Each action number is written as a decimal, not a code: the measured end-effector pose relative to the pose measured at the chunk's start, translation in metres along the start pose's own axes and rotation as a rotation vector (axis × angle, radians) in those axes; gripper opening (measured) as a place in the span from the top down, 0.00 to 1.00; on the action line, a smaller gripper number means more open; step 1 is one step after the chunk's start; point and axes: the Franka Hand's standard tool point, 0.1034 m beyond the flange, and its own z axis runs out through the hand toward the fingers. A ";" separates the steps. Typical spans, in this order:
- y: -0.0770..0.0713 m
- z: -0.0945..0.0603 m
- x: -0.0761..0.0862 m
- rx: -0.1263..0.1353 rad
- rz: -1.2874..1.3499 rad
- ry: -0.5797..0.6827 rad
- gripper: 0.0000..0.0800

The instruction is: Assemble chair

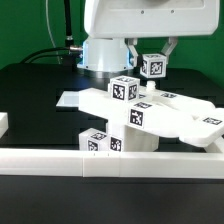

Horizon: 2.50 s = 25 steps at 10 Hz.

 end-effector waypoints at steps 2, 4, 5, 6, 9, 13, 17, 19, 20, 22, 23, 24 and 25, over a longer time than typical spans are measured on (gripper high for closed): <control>-0.002 0.004 0.000 -0.002 -0.001 -0.001 0.64; -0.001 0.004 0.001 -0.003 0.000 0.002 0.64; 0.000 0.004 0.001 -0.003 0.001 0.002 0.64; 0.001 0.003 0.002 -0.004 0.001 0.003 0.64; 0.001 0.006 0.005 -0.007 -0.001 0.001 0.64; 0.002 0.012 0.004 -0.012 0.001 -0.002 0.64; 0.002 0.013 0.004 -0.013 0.005 0.002 0.64; 0.002 0.013 0.004 -0.013 0.005 0.002 0.64; 0.002 0.013 0.004 -0.013 0.005 0.002 0.64; 0.002 0.013 0.004 -0.013 0.005 0.002 0.64; 0.002 0.013 0.004 -0.013 0.005 0.002 0.64; 0.002 0.013 0.004 -0.013 0.006 0.002 0.64; 0.002 0.013 0.004 -0.013 0.030 0.002 0.64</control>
Offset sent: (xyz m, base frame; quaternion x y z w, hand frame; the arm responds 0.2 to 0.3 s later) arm 0.0022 0.0007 -0.0018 0.0005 0.0028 -0.0034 1.0000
